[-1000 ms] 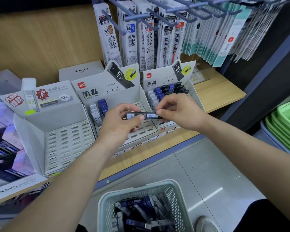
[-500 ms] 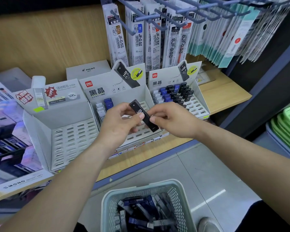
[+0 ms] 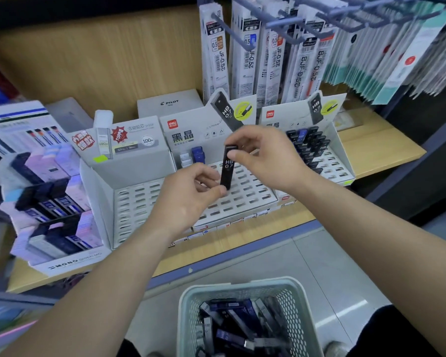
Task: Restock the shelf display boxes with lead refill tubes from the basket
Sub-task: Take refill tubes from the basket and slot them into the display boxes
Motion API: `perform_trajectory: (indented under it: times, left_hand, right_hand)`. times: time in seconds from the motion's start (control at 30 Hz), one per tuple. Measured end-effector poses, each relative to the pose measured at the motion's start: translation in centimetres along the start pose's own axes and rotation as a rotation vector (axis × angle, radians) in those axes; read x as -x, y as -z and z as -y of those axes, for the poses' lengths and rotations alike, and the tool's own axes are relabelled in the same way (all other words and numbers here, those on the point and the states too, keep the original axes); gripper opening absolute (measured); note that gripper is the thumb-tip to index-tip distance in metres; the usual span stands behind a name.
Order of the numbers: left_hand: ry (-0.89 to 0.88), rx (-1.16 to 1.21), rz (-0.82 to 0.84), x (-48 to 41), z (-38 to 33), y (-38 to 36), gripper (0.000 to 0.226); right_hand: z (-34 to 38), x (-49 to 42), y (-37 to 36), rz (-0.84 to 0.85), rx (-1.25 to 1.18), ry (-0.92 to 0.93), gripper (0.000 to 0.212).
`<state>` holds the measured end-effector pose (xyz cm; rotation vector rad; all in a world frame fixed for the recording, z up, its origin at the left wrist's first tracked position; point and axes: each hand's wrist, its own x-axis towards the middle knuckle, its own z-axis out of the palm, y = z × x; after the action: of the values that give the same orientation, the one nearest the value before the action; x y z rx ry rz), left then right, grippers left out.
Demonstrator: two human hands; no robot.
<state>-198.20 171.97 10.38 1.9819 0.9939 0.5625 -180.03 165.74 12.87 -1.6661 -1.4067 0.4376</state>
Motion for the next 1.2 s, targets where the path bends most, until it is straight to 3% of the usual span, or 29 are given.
perform_trajectory:
  times: [0.13, 0.37, 0.7, 0.93, 1.2]
  left_hand:
    - [0.004, -0.226, 0.047, 0.5, 1.7, 1.5, 0.012]
    - [-0.035, -0.428, 0.085, 1.4, 3.5, 3.2, 0.018]
    - [0.018, -0.470, 0.138, 1.8, 4.5, 4.3, 0.034]
    - [0.060, -0.435, 0.174, 2.0, 4.5, 4.5, 0.037]
    - [-0.045, -0.441, 0.142, 4.2, 2.8, 4.6, 0.026]
  right_hand:
    - [-0.4, -1.5, -0.9, -0.120, 0.051, -0.009, 0.016]
    - [-1.5, -2.3, -2.8, -0.056, 0.191, -0.003, 0.013]
    - [-1.4, -2.3, -4.3, -0.015, 0.346, 0.156, 0.029]
    - [-1.7, -2.1, -4.9, 0.088, 0.409, 0.065, 0.046]
    - [0.0, 1.9, -1.5, 0.041, 0.355, -0.010, 0.027]
